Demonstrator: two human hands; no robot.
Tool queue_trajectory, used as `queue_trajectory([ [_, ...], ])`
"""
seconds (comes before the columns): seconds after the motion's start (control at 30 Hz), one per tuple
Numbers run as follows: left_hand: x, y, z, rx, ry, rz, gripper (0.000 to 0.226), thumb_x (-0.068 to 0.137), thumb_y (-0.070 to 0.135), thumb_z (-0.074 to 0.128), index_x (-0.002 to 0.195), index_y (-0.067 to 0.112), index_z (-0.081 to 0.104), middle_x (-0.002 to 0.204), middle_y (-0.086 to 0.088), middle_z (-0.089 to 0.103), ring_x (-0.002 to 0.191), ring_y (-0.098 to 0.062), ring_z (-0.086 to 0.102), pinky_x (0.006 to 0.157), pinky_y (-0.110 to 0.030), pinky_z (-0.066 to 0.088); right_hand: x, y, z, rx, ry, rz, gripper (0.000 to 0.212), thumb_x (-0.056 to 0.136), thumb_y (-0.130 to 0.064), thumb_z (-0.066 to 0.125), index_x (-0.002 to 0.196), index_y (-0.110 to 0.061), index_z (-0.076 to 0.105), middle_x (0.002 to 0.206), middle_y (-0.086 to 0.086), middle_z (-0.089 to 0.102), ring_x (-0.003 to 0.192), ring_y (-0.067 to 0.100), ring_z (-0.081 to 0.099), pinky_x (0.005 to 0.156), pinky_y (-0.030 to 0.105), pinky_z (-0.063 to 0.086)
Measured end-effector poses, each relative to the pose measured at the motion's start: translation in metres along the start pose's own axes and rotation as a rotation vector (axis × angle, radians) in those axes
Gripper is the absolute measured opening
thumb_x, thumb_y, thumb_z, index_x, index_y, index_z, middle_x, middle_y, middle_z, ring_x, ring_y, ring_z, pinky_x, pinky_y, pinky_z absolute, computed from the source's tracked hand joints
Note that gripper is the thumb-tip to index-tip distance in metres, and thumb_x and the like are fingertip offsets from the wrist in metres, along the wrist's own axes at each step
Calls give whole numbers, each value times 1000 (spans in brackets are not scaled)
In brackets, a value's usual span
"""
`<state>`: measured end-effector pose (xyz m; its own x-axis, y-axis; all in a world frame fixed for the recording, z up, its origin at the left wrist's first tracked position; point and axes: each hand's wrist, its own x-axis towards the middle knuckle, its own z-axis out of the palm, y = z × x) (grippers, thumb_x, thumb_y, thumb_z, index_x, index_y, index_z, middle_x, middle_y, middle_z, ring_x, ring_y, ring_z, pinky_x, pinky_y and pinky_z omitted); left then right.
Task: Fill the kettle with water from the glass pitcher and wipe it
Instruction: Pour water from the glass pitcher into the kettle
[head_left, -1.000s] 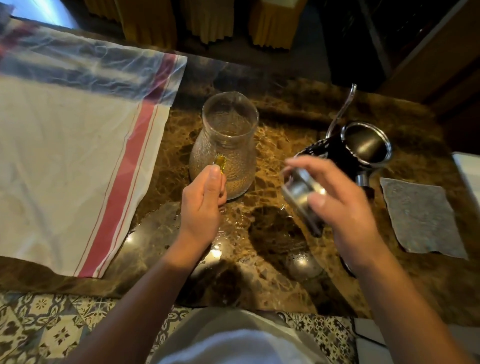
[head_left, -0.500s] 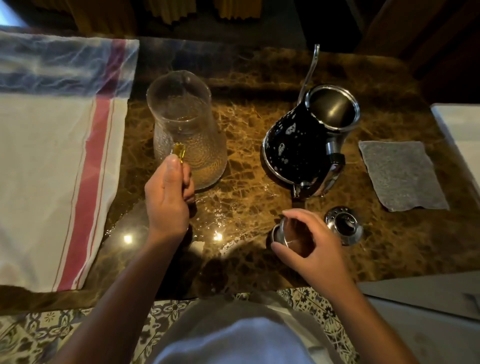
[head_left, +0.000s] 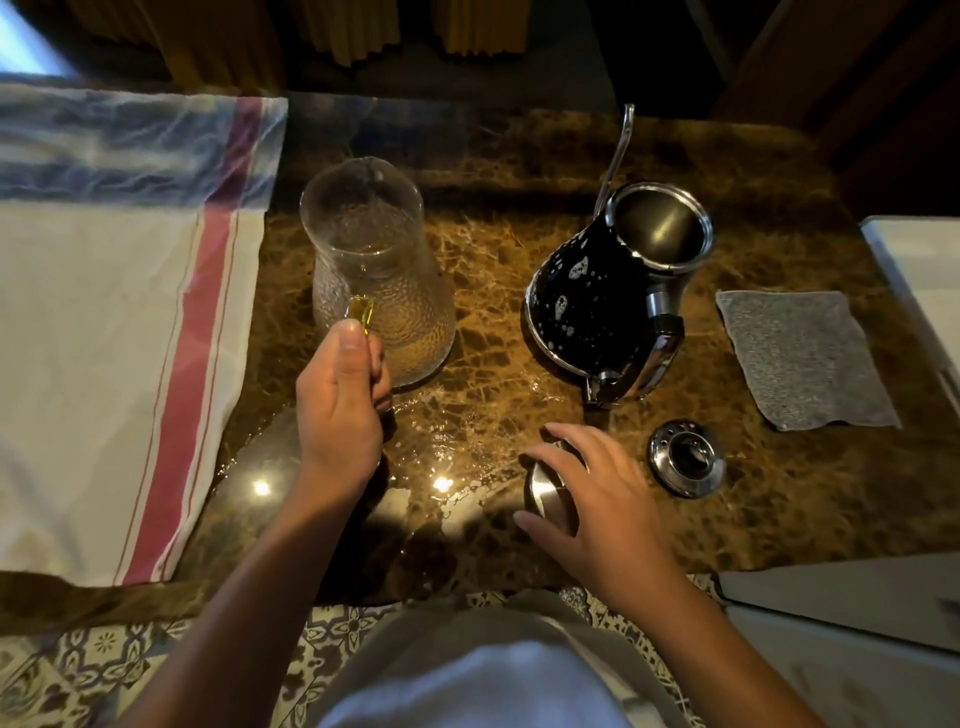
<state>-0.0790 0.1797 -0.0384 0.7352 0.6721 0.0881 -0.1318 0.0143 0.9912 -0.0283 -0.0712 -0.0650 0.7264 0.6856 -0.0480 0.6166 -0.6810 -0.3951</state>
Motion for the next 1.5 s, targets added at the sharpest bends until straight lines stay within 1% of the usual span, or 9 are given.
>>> queue_trajectory([
  [0.1,0,1,-2,-4,-36,7,43,104,63,39,73,36,52,60,10,40,51,-13,33,47,-43,23,-4,-8,-15,115,44,58,66,92,-76,45,148,-41,42,166,-14,26,152,8,22,120,43,25],
  [0.23,-1,3,-3,4,-55,0,47,97,73,41,73,34,52,59,6,40,50,-13,34,46,-41,24,-4,-13,-52,315,423,94,42,94,-41,57,132,-23,60,140,-12,49,131,-5,44,107,9,34],
  [0.37,-1,3,-3,13,-56,-6,47,96,75,42,74,34,51,57,8,42,48,-14,35,42,-38,27,15,-6,-71,486,636,171,34,97,-27,62,130,-23,57,124,-9,57,117,14,58,97,27,49],
  [0.47,1,4,-2,71,-44,39,43,103,64,38,73,36,52,58,10,44,48,-11,37,44,-32,31,37,-7,-74,701,549,268,29,101,-44,54,127,-30,57,110,-18,68,103,7,66,87,27,55],
  [0.57,2,2,1,119,14,64,40,106,48,33,72,36,49,59,8,43,50,-13,37,47,-33,30,60,-1,-78,929,454,340,34,110,-42,42,112,-17,66,91,5,77,88,20,74,80,32,59],
  [0.73,-1,0,11,233,175,62,38,106,51,34,73,39,48,64,1,44,55,-20,40,53,-37,35,83,7,-71,1259,355,327,44,102,-49,40,82,-16,60,58,6,51,55,24,48,63,41,43],
  [0.97,-17,16,20,334,326,9,48,105,48,38,81,16,64,73,-3,70,72,-4,68,73,-16,52,78,18,-65,1293,331,237,47,93,-60,46,76,-18,54,51,3,41,47,22,32,48,37,24],
  [1.3,-15,26,50,219,565,-134,48,108,40,44,62,29,52,65,4,47,65,-20,43,64,-38,36,74,34,-76,1232,218,113,75,81,-87,50,77,-12,51,53,9,40,48,26,34,46,45,30],
  [1.5,-10,34,41,291,615,-127,42,101,39,53,78,7,65,71,-13,51,66,-21,43,65,-39,38,77,36,-75,1230,258,145,60,92,-64,46,74,-7,49,56,14,40,48,25,34,48,36,27],
])
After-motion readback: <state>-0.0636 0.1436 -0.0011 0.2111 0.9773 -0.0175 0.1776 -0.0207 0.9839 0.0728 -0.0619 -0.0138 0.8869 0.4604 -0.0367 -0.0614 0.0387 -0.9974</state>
